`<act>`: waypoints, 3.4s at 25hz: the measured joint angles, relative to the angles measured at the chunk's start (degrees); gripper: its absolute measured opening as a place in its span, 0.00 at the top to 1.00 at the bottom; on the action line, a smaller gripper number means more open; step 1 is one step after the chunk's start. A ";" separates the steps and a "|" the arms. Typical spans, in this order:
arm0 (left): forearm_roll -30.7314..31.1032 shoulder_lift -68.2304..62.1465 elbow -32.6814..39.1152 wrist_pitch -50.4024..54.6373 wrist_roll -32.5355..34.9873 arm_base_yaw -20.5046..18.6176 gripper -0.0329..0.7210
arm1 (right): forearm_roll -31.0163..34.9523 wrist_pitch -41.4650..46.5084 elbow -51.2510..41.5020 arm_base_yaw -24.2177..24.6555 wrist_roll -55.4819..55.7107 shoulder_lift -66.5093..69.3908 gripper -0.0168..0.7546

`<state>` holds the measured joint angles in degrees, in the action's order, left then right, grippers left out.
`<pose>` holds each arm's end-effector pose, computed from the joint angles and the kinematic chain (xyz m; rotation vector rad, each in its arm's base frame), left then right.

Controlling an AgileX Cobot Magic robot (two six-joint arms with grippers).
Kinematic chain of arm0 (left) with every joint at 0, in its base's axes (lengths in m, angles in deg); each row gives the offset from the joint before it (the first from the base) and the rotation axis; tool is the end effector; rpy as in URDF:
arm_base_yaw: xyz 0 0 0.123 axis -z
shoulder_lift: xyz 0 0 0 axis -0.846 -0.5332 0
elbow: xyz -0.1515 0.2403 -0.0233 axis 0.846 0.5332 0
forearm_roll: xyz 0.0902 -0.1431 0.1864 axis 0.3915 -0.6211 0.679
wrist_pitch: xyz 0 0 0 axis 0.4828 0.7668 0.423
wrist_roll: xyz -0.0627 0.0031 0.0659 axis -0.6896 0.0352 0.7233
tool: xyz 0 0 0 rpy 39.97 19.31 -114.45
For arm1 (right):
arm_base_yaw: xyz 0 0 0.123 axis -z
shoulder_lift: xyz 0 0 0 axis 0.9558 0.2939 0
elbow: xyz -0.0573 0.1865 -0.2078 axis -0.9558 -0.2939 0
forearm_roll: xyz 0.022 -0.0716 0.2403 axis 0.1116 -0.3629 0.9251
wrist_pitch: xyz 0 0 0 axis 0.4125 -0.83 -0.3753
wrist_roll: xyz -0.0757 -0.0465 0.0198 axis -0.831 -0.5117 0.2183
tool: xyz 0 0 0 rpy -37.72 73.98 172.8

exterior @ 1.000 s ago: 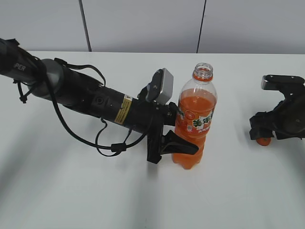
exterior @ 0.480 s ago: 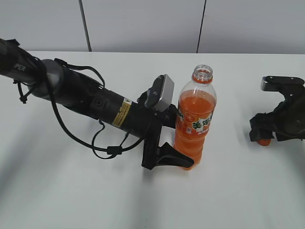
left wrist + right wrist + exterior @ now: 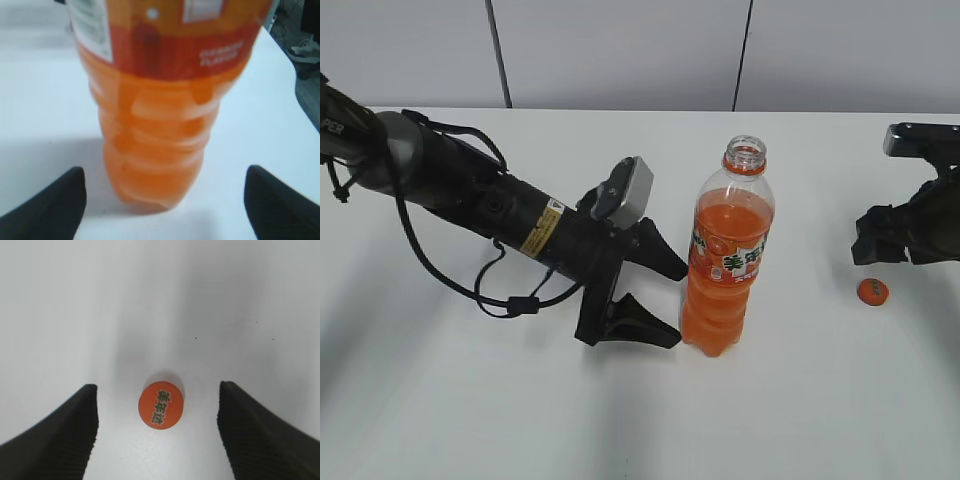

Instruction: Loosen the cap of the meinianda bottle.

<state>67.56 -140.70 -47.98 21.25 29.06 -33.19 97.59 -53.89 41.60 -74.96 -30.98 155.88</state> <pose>0.3345 -0.2351 0.0945 1.7391 1.5490 -1.0148 0.3193 0.0197 0.1432 -0.1446 2.6959 0.1182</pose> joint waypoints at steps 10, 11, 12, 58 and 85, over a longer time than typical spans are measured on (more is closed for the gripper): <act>1.48 7.66 0.00 3.55 -3.85 -5.00 0.20 | -0.19 0.45 0.00 0.00 -0.99 -6.20 0.26; 1.48 8.43 0.00 4.75 -4.60 -5.30 0.21 | -0.19 0.45 0.00 0.00 -1.57 -6.64 0.26; 1.48 9.12 0.00 6.13 -5.18 -5.46 0.22 | -0.23 0.25 0.07 0.00 -2.14 -6.94 0.26; -80.68 23.56 -21.05 120.96 48.85 -10.65 0.31 | -10.14 27.25 26.93 0.00 2.59 -13.09 0.26; -91.65 41.32 -2.88 127.16 50.45 -14.75 0.32 | -12.23 50.46 27.23 0.00 3.18 -25.63 0.31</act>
<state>-24.09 -99.38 -50.86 148.41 79.51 -47.94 85.36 -3.43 68.82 -74.96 -27.80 130.25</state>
